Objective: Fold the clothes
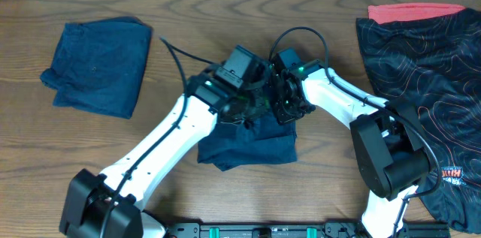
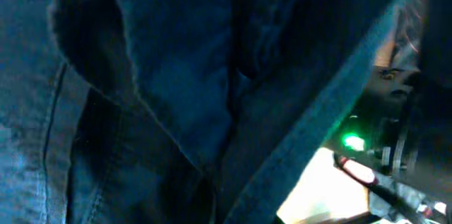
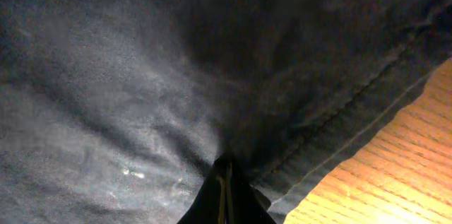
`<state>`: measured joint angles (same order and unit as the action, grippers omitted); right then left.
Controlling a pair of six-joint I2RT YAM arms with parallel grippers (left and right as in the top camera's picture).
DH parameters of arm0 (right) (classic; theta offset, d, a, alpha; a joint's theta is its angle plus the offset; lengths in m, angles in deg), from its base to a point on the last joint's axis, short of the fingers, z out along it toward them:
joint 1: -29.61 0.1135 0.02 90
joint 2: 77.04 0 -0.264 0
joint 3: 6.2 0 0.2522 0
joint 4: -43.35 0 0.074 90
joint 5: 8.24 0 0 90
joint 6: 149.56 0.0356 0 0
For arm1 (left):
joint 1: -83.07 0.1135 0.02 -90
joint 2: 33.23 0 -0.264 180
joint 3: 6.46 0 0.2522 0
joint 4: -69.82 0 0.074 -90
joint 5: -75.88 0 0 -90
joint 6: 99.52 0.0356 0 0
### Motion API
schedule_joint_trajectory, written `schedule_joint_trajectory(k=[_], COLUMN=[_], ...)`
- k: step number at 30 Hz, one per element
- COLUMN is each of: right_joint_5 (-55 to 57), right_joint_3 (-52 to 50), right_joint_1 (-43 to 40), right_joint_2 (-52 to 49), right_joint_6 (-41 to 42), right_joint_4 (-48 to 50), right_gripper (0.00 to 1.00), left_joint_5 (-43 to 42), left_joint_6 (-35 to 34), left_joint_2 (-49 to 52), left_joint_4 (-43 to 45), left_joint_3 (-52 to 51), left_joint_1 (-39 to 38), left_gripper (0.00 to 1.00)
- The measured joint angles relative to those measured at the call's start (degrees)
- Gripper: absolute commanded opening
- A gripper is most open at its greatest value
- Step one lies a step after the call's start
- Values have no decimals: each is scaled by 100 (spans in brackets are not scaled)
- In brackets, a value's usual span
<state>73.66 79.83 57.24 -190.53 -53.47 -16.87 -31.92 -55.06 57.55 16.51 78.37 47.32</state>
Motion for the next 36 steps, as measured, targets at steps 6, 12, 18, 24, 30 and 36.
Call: schedule_joint_trajectory(k=[6, 12, 18, 24, 30, 36], right_joint_5=[0, 2, 17, 439, 48, -817], right_joint_3=[0, 0, 101, 852, 1696, 1633], right_joint_1=[0, 0, -76, -645, -1032, -647], right_joint_2=[0, 0, 2, 378, 1473, 1707], right_joint_6=[4, 94, 153, 358, 90, -256], right_joint_4=[-17, -28, -531, -1130, -1174, -1668], right_gripper=[1, 1, 2, 1, 1, 1], left_joint_5=[0, -26, -28, 289, 837, 1115], left_joint_6=[-118, -85, 466, 933, 1379, 1690], left_joint_2=[-2, -2, -140, -741, -839, -157], left_joint_4=[315, 396, 352, 155, 133, 374], left_joint_3=[0, 0, 0, 2, 28, 31], left_joint_1=[-133, -144, 2, 881, 1738, 1906], left_gripper=[13, 57, 57, 57, 57, 57])
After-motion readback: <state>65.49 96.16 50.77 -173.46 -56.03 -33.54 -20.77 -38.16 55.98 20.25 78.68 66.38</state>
